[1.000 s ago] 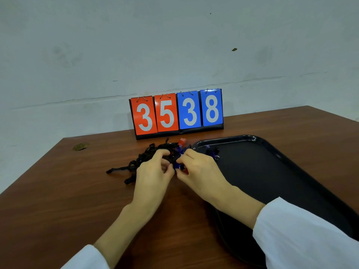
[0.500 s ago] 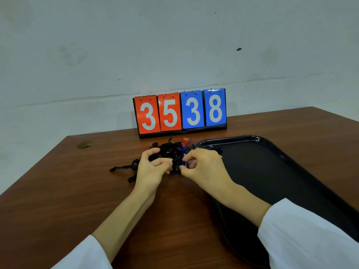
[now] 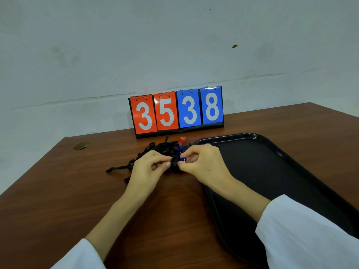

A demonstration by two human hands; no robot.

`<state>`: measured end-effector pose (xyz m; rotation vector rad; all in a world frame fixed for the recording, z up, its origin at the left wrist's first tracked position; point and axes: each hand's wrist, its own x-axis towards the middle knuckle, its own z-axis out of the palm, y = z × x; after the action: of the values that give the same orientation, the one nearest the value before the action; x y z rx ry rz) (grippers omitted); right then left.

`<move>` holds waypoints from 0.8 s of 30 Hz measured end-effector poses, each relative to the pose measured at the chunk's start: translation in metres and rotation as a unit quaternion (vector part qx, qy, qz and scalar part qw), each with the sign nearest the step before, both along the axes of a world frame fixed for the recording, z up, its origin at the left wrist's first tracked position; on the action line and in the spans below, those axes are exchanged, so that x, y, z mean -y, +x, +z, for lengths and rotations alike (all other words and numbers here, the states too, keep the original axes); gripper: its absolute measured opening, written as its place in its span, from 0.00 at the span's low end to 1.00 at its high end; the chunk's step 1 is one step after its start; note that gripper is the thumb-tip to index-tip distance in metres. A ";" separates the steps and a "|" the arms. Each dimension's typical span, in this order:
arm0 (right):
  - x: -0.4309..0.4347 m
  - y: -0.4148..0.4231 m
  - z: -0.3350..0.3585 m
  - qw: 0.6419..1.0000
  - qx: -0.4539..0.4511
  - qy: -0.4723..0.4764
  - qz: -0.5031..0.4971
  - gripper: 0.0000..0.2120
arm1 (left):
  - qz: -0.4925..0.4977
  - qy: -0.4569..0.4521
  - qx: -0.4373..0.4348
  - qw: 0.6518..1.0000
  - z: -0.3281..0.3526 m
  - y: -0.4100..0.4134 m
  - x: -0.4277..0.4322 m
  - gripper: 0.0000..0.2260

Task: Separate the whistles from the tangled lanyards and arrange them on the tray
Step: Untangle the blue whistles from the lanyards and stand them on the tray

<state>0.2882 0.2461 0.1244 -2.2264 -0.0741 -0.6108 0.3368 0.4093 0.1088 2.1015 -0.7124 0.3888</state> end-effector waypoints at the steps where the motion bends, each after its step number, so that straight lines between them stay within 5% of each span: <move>1: 0.000 0.000 0.000 1.000 0.000 -0.006 0.001 0.11 | -0.007 -0.003 0.025 1.000 0.000 -0.001 0.000 0.10; 5: 0.001 0.001 0.000 1.000 0.013 -0.019 -0.007 0.11 | -0.024 -0.026 0.033 0.999 0.004 -0.007 0.006 0.10; 12: -0.003 0.000 -0.004 0.998 0.019 -0.058 0.029 0.11 | -0.006 -0.053 -0.139 0.989 0.010 -0.001 0.005 0.06; 17: -0.003 0.000 -0.003 0.998 0.018 -0.053 0.041 0.11 | -0.086 -0.074 -0.298 0.948 0.006 0.004 -0.003 0.09; 21: -0.002 0.000 -0.002 0.995 0.011 -0.070 0.063 0.13 | -0.138 -0.177 -0.396 0.890 0.007 0.005 -0.005 0.10; 24: -0.004 -0.001 -0.003 0.992 0.009 -0.093 0.085 0.13 | -0.086 -0.103 -0.283 0.950 0.006 0.005 -0.005 0.08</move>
<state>0.2875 0.2498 0.1213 -2.3640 -0.3384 -0.5498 0.3421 0.4147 0.1151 1.8053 -0.4790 -0.2273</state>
